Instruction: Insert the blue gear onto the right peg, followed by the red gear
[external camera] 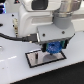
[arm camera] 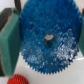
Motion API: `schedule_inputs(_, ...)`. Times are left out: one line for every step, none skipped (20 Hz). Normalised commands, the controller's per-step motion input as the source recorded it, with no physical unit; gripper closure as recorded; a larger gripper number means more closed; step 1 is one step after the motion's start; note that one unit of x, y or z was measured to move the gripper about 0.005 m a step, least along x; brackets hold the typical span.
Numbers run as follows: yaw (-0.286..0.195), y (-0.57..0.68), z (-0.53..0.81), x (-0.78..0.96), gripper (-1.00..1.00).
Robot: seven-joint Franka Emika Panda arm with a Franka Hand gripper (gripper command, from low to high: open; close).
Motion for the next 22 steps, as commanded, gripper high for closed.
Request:
schedule_inputs(0.000, 0.00, 0.24, 0.10, 1.00)
schedule_inputs(0.000, -0.24, 0.18, 0.29, 1.00)
schedule_inputs(0.000, -0.15, 0.11, 0.10, 1.00)
schedule_inputs(0.000, -0.15, 0.07, 0.15, 1.00)
schedule_inputs(0.000, -0.11, -0.03, 0.11, 1.00)
schedule_inputs(0.000, -0.11, 0.02, 0.11, 1.00)
schedule_inputs(0.000, -0.12, -0.18, 0.06, 1.00)
schedule_inputs(0.000, -0.08, -0.23, 0.13, 1.00)
schedule_inputs(0.000, -0.06, -0.22, 0.06, 1.00)
schedule_inputs(0.000, -0.13, -0.21, 0.11, 1.00)
schedule_inputs(0.000, -0.07, -0.23, 0.11, 1.00)
schedule_inputs(0.000, -0.11, -0.23, 0.16, 1.00)
schedule_inputs(0.000, -0.08, -0.19, 0.19, 1.00)
schedule_inputs(0.000, -0.06, -0.21, 0.16, 1.00)
schedule_inputs(0.000, -0.10, 0.48, 0.15, 1.00)
schedule_inputs(0.000, -0.12, 0.41, 0.29, 1.00)
schedule_inputs(0.000, -0.06, 0.43, 0.23, 1.00)
schedule_inputs(0.000, -0.06, 0.16, 0.23, 1.00)
schedule_inputs(0.000, -0.03, 0.23, 0.28, 1.00)
schedule_inputs(0.000, 0.00, 0.00, 0.11, 1.00)
schedule_inputs(0.000, -0.01, 0.19, 0.28, 1.00)
schedule_inputs(0.000, 0.00, 0.27, 0.45, 1.00)
